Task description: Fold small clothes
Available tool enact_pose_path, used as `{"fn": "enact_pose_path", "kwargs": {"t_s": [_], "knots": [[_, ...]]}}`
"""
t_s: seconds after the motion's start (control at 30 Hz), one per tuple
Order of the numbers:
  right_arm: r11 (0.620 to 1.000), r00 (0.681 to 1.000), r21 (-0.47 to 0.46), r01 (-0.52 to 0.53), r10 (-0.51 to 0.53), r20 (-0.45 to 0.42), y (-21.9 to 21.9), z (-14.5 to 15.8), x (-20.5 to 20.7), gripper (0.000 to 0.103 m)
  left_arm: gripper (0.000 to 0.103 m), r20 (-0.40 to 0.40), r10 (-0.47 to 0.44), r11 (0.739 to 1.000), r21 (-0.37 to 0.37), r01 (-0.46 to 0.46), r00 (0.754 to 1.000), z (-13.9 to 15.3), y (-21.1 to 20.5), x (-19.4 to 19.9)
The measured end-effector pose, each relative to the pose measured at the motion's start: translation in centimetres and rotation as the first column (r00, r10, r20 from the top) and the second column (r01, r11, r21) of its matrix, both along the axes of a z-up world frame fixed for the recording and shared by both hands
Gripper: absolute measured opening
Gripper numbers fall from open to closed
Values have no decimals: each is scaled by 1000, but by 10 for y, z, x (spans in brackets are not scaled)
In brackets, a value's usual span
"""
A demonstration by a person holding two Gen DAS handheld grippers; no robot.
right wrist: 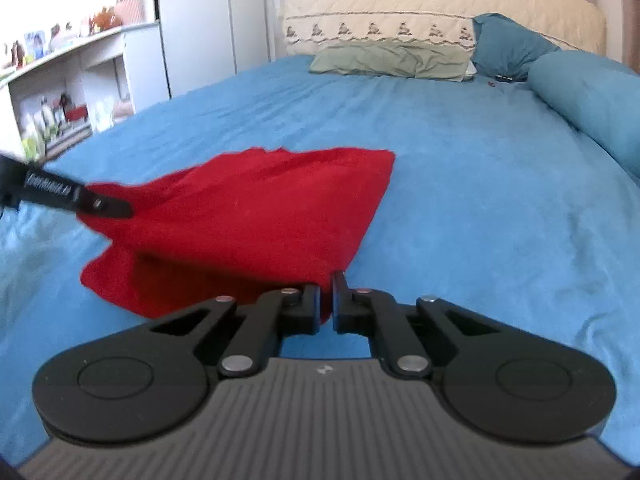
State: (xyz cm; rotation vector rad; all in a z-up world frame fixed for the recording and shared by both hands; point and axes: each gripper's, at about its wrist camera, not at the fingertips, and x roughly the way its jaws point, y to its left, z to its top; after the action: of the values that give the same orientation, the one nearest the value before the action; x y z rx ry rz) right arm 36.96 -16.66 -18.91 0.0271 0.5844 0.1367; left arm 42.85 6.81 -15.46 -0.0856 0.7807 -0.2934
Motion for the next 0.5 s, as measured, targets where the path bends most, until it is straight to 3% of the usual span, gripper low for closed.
{"fn": "enact_pose_path", "kwargs": {"t_s": [0.13,0.3,0.5], "knots": [[999,1000,45,3,-3,-13,-11,1,-5,20,10,19,-12,999,51,11,1000,-3,-7,-16],[998,993,-41,-46,41,-114,0,-24,-5,20,10,-58,8,993,118,-1,998,-41,-8,-13],[996,989,-39,-76,70,-129,-3,-29,-4,22,11,-57,20,994,109,-13,998,-43,-8,-17]]}}
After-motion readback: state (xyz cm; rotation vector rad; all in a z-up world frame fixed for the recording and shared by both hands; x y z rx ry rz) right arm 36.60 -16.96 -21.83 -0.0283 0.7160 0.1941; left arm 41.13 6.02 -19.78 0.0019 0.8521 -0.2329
